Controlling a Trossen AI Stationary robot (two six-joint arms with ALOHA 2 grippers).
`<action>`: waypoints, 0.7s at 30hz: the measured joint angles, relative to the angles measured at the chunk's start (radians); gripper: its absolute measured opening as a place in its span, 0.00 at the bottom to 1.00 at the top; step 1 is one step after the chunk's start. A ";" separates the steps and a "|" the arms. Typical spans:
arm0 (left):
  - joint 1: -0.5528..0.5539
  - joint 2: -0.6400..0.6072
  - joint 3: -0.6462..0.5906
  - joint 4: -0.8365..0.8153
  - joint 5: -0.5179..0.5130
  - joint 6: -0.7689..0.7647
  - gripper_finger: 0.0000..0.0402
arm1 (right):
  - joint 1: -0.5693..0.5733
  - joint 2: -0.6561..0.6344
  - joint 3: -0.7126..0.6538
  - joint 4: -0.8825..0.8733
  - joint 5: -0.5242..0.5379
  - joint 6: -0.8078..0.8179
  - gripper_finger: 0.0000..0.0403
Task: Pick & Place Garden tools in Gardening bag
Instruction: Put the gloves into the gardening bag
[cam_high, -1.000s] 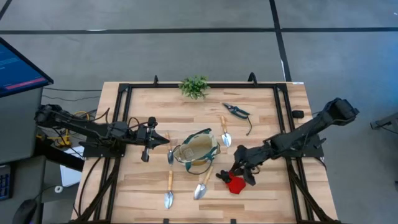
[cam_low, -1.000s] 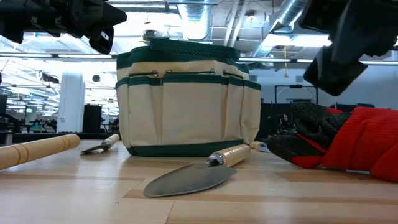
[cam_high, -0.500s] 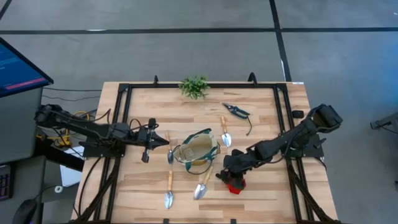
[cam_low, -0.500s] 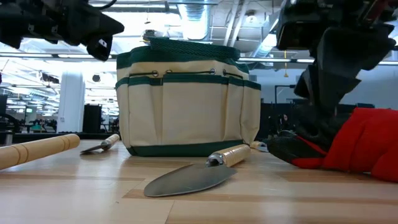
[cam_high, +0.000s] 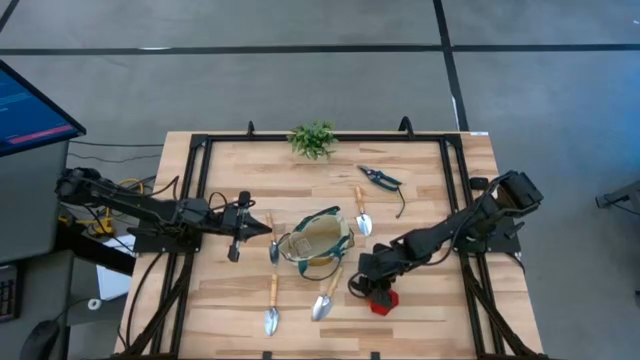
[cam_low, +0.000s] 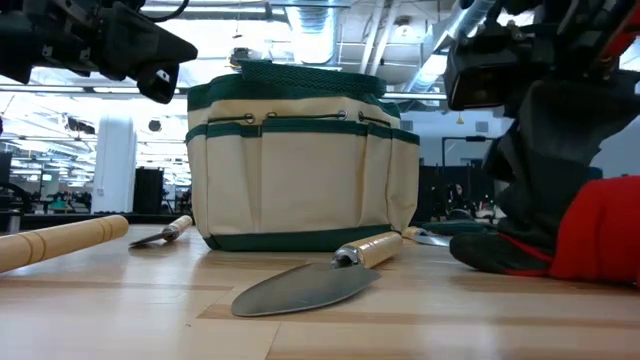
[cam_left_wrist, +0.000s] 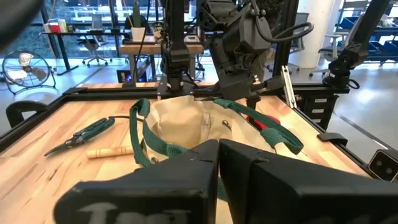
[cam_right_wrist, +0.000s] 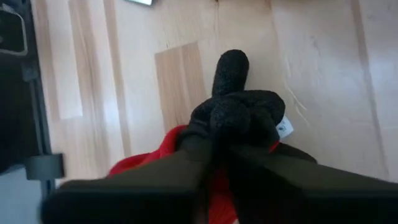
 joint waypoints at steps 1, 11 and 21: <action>0.000 0.000 0.000 0.000 0.000 0.000 0.00 | 0.001 0.000 0.000 -0.005 0.002 -0.018 0.02; 0.000 0.000 0.000 0.001 0.001 0.000 0.00 | 0.000 -0.054 0.000 -0.015 0.090 -0.082 0.00; 0.000 0.000 -0.001 0.001 0.002 0.000 0.00 | 0.003 -0.275 0.000 -0.090 0.219 -0.127 0.00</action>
